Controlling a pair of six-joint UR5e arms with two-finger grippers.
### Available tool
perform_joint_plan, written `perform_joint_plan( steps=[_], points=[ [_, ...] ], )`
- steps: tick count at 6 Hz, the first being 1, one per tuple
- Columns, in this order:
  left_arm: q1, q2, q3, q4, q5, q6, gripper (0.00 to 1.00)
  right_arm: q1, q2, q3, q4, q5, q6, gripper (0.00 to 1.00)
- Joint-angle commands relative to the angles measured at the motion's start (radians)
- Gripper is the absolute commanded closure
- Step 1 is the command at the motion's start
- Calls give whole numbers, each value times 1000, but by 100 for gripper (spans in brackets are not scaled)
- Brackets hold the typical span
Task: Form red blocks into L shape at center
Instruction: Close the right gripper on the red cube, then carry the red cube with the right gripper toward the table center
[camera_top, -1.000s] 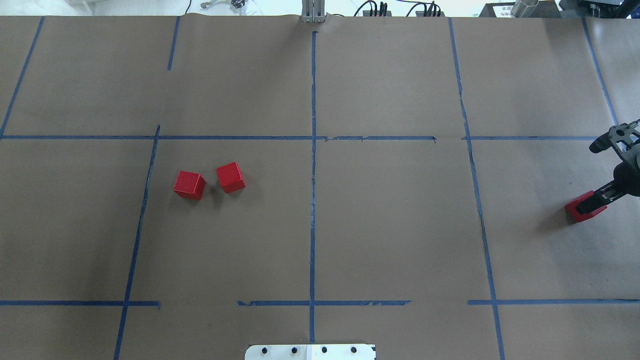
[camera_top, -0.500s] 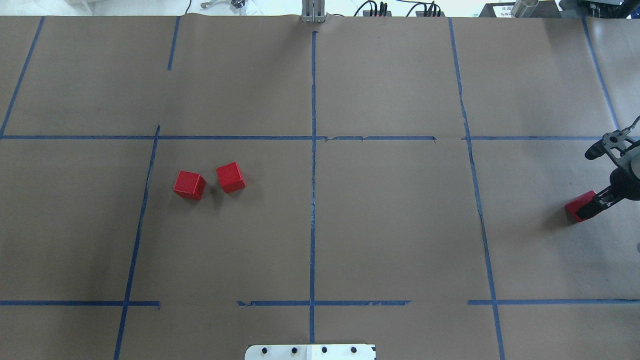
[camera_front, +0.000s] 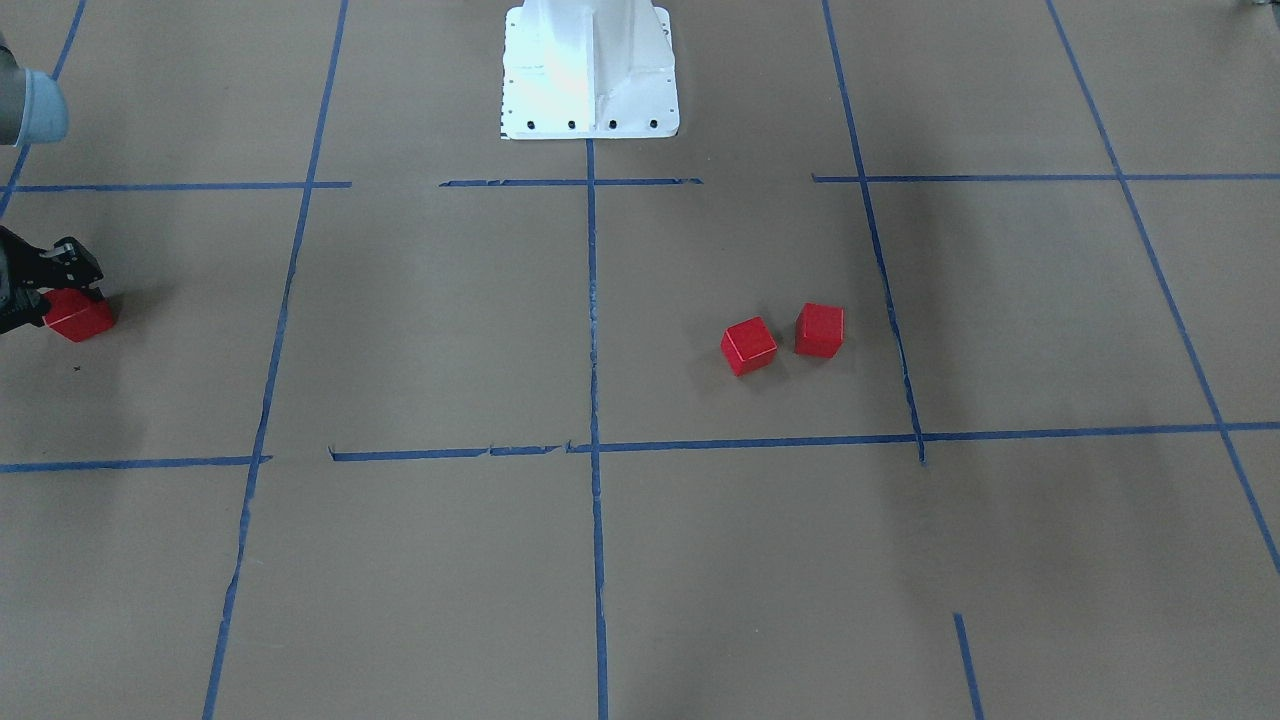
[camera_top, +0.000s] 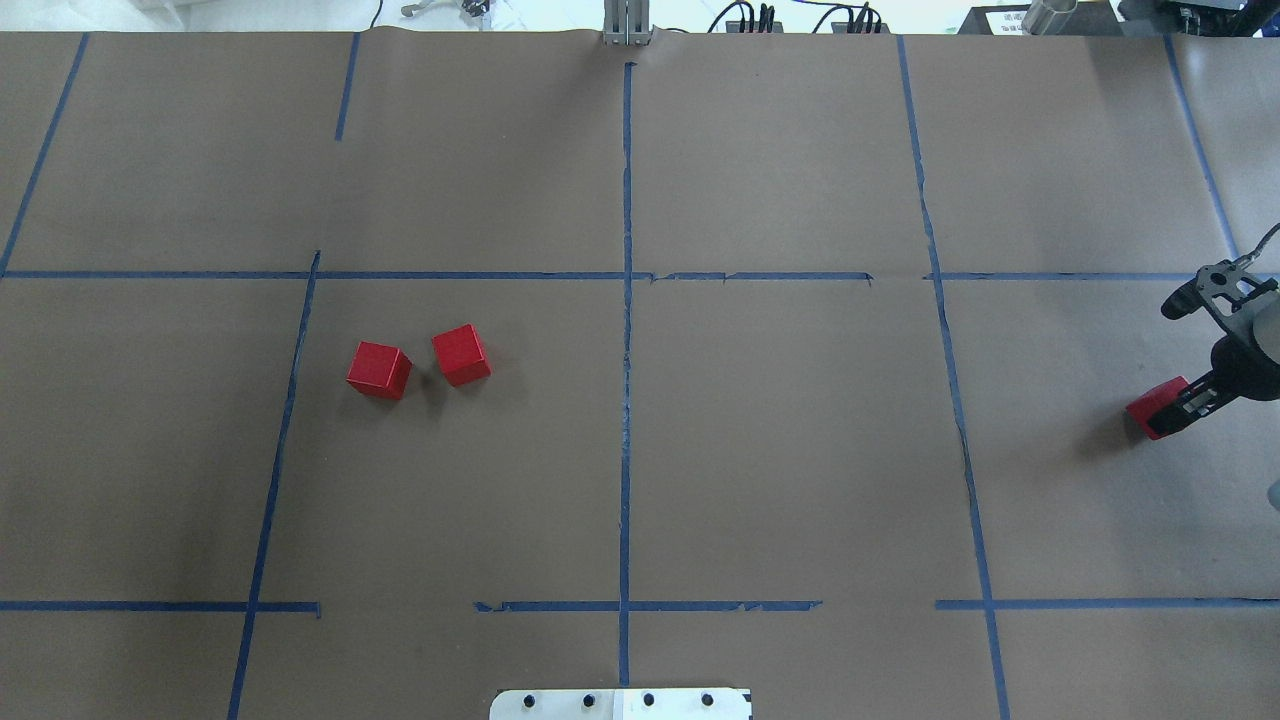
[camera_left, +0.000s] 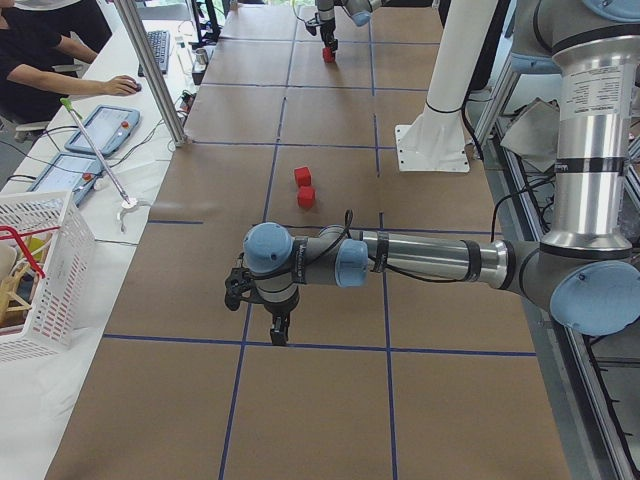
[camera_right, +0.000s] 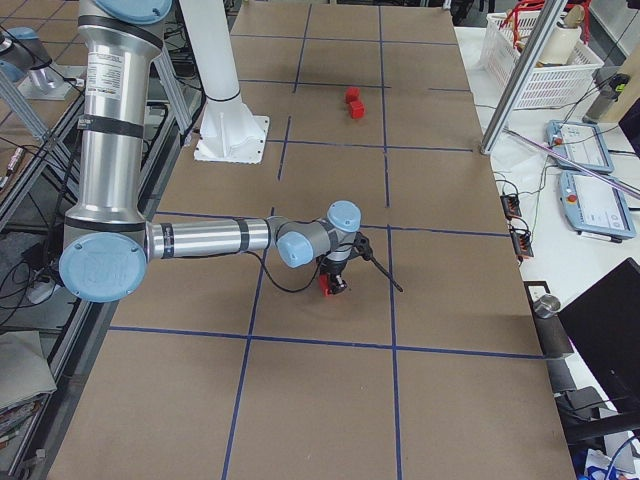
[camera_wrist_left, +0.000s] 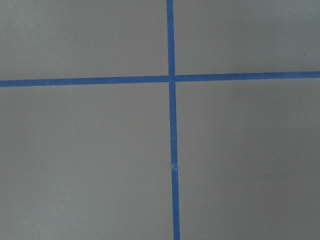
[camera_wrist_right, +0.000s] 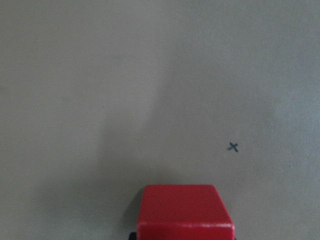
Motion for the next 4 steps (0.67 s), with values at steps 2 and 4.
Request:
perform_joint_plan(
  steps=[2,4],
  points=[
    [-2,3,3,2,-39,-9,0,-148,141,133,-36,13,322,100],
    [0,2,3,0,-100,-11,0,-336,351,147,-37,-33,746,100]
  ],
)
